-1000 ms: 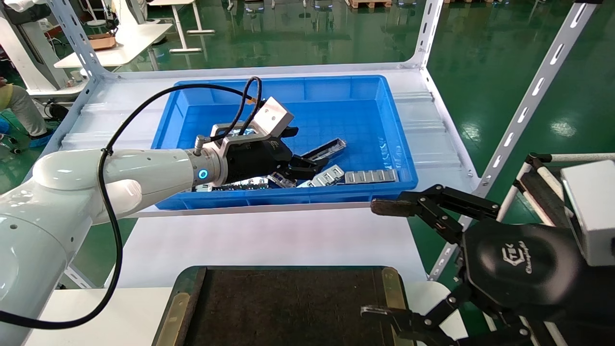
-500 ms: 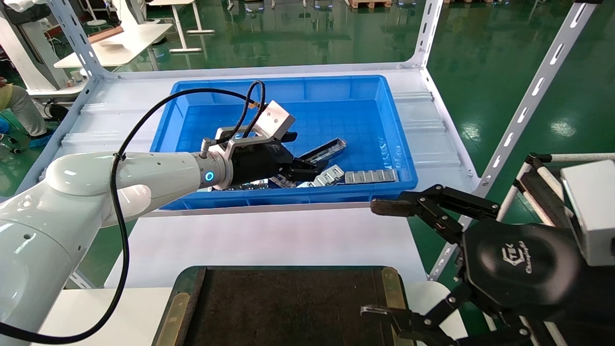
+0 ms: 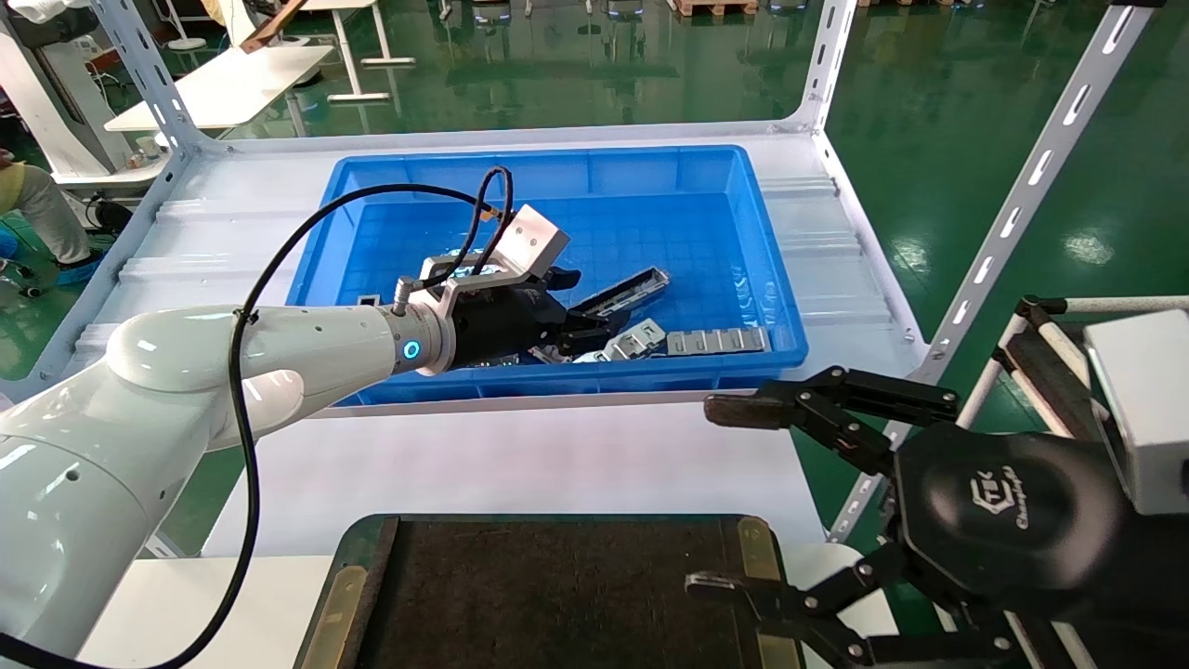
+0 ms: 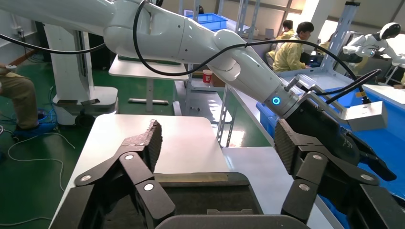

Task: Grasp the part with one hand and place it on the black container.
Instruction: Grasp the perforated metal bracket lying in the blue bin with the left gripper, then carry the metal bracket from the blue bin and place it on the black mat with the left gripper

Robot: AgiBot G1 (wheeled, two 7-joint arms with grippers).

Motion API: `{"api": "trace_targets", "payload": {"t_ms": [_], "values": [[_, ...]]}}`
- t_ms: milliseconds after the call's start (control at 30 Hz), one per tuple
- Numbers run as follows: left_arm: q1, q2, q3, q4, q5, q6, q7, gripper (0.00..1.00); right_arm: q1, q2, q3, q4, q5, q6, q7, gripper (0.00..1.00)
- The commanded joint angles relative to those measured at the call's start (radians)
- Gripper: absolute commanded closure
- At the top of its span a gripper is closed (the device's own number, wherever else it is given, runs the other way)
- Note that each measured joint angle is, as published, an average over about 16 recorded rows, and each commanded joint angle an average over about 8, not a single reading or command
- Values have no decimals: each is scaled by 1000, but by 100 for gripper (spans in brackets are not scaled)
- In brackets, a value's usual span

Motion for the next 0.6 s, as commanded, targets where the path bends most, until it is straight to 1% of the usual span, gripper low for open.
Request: {"api": "trace_targets", "payload": {"t_ms": [33,600], "values": [[0,0,12,-1,-9,-6,-5,100,0,0,0,0,0,0,0,100],[-1,-4,77,14,-82,-7,-2,100,0,0,0,0,0,0,0,100]]}}
